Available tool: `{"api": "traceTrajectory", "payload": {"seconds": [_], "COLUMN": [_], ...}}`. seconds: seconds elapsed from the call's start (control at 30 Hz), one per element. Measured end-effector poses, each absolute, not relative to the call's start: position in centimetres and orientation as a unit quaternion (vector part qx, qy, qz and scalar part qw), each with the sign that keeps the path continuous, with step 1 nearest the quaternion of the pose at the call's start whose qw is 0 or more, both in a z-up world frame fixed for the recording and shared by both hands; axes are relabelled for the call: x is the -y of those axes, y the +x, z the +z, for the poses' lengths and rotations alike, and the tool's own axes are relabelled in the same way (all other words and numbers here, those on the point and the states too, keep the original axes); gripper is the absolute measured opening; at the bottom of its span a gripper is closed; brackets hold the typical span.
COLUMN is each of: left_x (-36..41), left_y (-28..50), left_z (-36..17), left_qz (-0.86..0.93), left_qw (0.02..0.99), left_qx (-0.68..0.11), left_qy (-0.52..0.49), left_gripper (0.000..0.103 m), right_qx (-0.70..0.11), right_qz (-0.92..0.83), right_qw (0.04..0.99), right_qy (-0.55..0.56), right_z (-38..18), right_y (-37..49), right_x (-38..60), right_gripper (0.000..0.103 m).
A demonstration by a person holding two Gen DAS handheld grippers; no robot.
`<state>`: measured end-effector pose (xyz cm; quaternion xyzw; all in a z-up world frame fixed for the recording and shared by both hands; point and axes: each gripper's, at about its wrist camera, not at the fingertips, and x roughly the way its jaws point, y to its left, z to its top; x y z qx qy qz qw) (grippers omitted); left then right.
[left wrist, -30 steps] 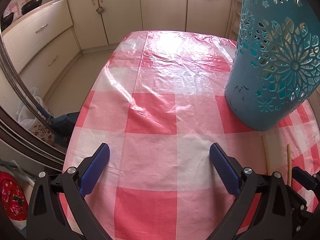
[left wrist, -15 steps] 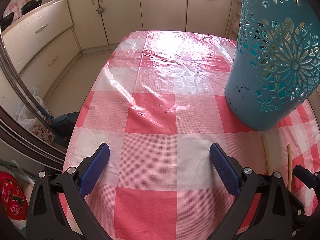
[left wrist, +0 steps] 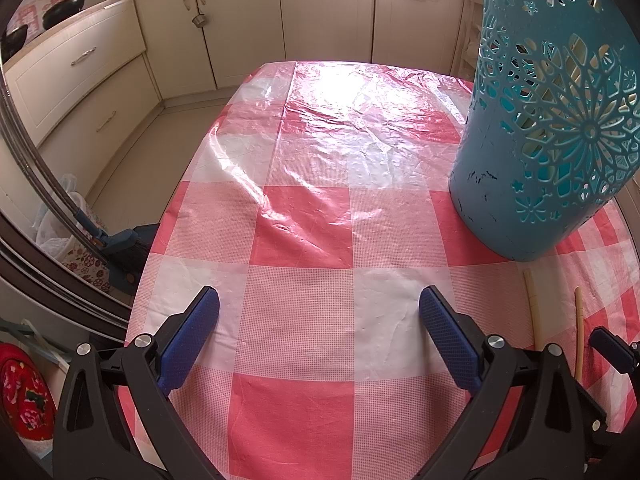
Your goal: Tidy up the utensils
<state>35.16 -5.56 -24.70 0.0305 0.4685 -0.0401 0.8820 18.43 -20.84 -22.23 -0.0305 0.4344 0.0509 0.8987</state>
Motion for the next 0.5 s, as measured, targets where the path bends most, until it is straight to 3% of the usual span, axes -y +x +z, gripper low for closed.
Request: {"api": "traceTrajectory", "payload": {"seconds": [0.5], "left_x": [5.48], "left_y": [35.16], "left_z": [-24.72], "left_qz": [-0.04], "left_qw": [0.882], "left_qx": [-0.469], "left_qy": [0.03], "left_gripper": [0.096], "right_qx": [-0.434], "right_qz": [0.051], "right_qw": [0.899], "right_qy": [-0.03], "right_z": [-22.23], "right_y": [18.41], "right_x": [20.83], "right_gripper": [0.052]}}
